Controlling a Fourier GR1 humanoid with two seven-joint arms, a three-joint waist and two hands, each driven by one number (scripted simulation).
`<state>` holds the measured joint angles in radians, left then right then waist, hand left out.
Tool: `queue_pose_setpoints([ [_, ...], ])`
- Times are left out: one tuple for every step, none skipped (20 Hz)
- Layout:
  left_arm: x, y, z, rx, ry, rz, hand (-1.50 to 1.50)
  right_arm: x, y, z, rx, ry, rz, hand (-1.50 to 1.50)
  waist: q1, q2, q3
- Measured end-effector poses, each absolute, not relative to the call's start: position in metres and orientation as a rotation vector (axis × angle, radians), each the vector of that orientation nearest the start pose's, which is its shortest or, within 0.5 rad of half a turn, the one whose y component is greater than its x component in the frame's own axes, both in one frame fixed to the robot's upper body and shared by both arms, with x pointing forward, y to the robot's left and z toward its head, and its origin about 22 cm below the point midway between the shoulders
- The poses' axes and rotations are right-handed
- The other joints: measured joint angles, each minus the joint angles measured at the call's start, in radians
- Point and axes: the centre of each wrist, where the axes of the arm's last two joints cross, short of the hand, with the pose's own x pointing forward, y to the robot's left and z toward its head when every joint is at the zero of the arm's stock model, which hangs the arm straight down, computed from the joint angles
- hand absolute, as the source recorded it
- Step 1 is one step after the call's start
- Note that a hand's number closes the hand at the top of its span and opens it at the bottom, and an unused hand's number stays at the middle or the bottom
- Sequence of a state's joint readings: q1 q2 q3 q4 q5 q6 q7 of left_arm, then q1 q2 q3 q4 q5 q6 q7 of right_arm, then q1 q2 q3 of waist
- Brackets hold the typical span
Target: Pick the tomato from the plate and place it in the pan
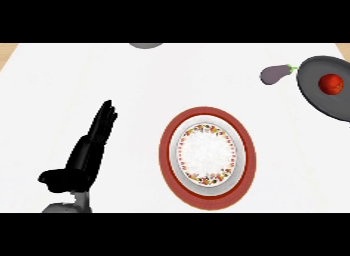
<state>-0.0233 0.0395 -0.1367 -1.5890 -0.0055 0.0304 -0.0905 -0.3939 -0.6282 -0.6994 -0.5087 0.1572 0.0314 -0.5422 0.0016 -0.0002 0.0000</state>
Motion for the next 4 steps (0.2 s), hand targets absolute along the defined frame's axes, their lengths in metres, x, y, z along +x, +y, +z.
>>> queue_pose_setpoints([
  [0.2458,0.2018,0.0107,-0.064,-1.698,-0.127,0.0,0.2473,-0.5198,0.0026,-0.789,-1.537,-0.159,-1.5,0.001,0.0,0.0],
  [0.2503,0.2038,0.0138,-0.063,-1.699,-0.128,0.0,0.2515,-0.5182,0.0039,-0.805,-1.538,-0.149,-1.5,0.002,0.001,0.0],
  [0.2501,0.2044,0.013,-0.061,-1.701,-0.129,0.0,0.2516,-0.5166,0.0036,-0.817,-1.538,-0.142,-1.5,0.002,0.001,0.0],
  [0.2487,0.2016,0.009,-0.06,-1.699,-0.13,0.0,0.2489,-0.5156,0.0007,-0.831,-1.536,-0.129,-1.5,0.001,0.001,0.0],
])
